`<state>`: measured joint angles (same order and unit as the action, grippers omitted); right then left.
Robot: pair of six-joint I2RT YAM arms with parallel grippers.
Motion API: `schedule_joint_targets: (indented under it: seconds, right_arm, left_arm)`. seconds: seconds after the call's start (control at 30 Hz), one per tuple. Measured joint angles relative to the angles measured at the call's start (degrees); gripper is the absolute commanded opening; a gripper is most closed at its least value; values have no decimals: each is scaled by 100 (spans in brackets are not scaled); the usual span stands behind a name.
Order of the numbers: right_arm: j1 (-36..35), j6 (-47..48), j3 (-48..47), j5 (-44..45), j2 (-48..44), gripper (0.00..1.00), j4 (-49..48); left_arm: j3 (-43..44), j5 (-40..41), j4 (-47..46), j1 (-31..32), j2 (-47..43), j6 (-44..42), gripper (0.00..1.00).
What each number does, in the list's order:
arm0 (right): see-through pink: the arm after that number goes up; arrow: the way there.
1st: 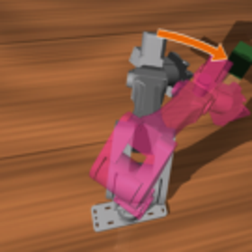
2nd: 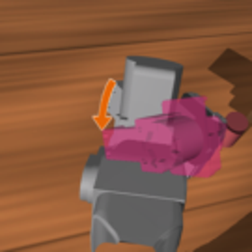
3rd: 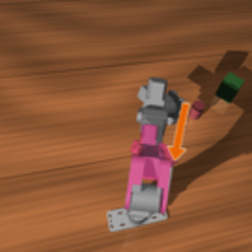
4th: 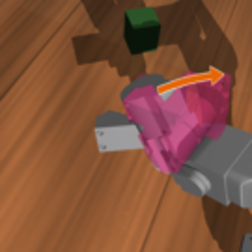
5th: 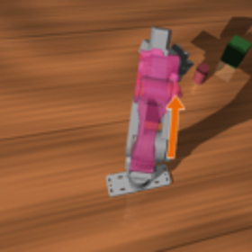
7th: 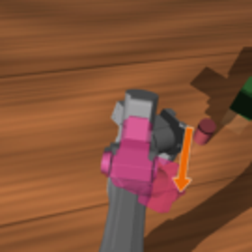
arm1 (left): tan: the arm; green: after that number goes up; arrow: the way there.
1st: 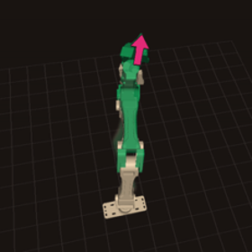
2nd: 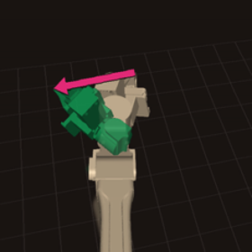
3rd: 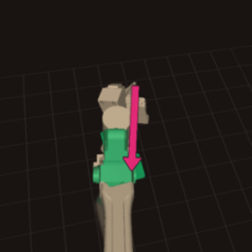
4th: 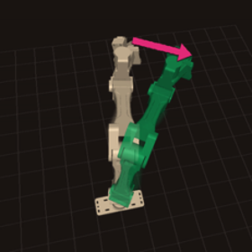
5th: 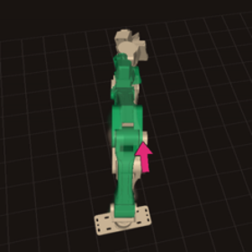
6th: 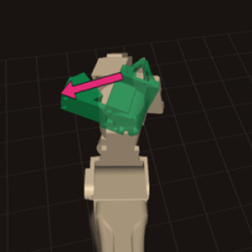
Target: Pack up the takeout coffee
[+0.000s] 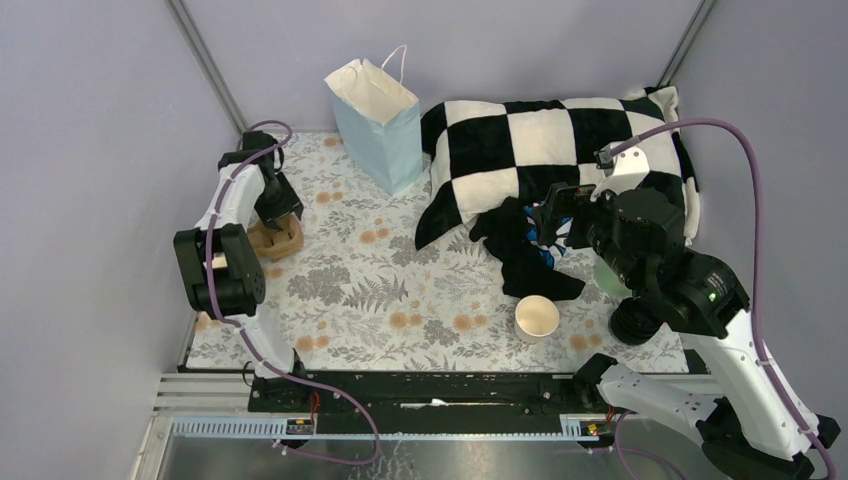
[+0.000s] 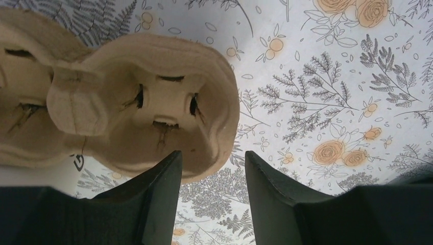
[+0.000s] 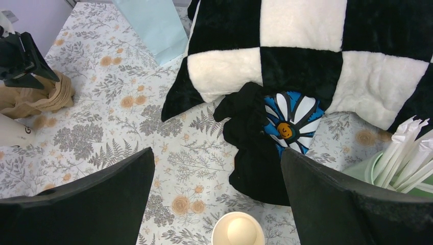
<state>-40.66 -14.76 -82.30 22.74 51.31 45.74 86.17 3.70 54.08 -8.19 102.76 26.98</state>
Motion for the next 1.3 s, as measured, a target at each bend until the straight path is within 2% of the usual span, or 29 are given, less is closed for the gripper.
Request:
schedule_joint_targets:
  seconds: [0.23,0.47,0.83,1.3]
  right_arm:
    - [0,39,-2,0,37,100,-15]
    - [0,61,-2,-2,118,100,-20]
    - [0,83,-2,-37,142,100,-22]
    - [0,81,0,-98,140,100,-24]
  left_arm:
    - [188,-9,-26,11,402,-201,46]
    - [271,-33,-17,11,553,-343,35]
    - [348,-48,-101,15,564,-450,24]
    - [647,15,136,26,560,-518,1]
